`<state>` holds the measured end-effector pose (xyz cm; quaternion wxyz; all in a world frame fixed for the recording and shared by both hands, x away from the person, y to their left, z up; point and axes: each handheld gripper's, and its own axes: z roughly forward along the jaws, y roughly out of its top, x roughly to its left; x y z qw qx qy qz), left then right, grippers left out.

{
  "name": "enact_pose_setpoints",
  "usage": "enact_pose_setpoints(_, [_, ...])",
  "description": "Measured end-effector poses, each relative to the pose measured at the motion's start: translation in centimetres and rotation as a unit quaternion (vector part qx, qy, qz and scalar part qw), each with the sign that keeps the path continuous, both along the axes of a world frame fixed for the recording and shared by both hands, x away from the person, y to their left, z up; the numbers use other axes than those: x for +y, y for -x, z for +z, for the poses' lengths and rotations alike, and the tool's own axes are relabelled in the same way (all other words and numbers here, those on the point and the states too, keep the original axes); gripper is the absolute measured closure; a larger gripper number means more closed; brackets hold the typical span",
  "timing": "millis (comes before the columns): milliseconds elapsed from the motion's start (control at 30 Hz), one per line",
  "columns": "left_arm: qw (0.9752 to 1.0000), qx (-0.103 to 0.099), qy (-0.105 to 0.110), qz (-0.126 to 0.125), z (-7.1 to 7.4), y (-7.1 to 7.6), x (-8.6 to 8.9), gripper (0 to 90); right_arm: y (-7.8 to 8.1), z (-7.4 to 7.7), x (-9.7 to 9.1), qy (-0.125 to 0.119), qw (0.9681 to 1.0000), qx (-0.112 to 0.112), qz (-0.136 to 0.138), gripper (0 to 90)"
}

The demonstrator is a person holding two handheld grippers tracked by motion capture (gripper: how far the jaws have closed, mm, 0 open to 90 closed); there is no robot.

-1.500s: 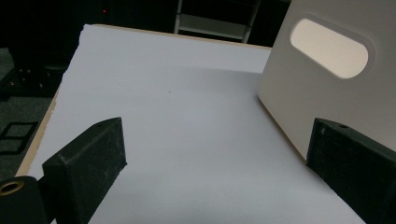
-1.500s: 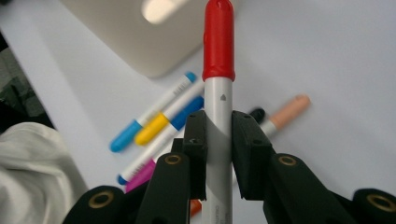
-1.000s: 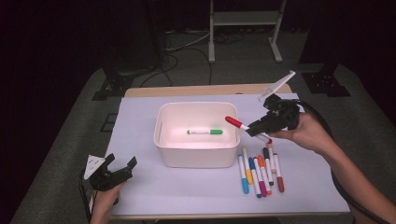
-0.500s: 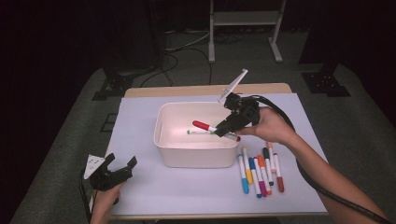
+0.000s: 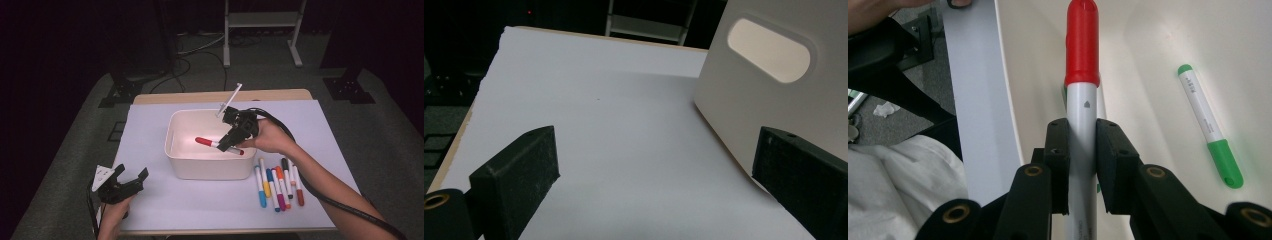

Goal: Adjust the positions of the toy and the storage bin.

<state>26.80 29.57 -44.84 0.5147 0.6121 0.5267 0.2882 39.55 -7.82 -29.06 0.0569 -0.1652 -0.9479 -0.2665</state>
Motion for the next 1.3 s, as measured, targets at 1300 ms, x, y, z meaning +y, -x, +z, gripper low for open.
enact_pose_setpoints(1300, [1.0, 0.001, 0.006, 0.003, 0.0, 0.0, 0.4, 3.3, -1.3, -5.5, 5.3, 0.089, 0.995, 0.026, 0.039, 75.7])
